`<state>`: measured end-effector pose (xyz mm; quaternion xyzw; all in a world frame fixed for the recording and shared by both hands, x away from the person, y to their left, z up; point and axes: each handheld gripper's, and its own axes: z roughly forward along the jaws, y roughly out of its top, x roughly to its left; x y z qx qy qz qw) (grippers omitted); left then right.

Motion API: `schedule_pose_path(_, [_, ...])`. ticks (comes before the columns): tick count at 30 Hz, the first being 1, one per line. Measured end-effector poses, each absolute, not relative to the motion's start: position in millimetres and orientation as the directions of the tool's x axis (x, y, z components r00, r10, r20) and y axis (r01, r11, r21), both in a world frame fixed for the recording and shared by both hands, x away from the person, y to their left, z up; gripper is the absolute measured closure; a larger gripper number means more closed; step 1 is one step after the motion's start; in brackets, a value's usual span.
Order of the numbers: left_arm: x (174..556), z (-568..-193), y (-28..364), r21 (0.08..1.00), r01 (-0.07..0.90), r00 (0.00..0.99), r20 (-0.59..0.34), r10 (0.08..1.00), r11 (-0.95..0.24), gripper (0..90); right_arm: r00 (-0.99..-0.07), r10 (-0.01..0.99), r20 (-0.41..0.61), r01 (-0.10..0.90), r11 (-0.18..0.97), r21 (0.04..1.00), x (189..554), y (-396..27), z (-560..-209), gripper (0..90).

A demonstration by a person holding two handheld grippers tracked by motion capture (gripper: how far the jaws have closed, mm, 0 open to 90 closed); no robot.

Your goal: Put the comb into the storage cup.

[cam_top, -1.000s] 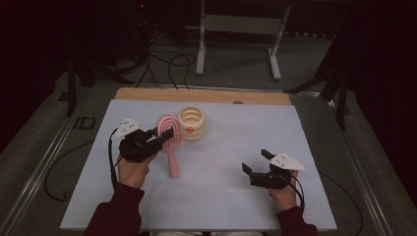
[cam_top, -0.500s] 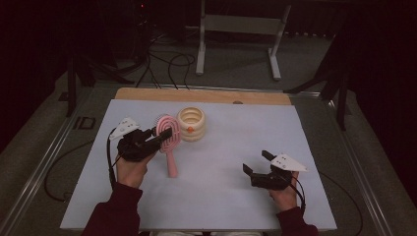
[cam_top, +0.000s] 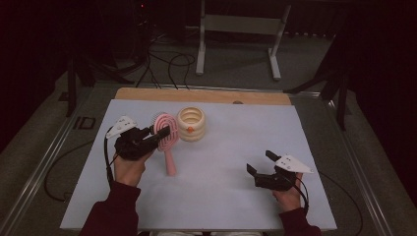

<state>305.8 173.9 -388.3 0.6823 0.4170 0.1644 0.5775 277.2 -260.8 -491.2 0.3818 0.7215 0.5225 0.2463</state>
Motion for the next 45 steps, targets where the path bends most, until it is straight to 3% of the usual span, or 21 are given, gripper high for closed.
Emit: schedule_pose_path(45, [318, -376, 185, 0.927, 0.374, 0.595, -0.228, 0.771, -0.015, 64.7, -0.557, 0.829, 0.046, 0.3, 0.15, 0.942, 263, -288, -494, 9.2])
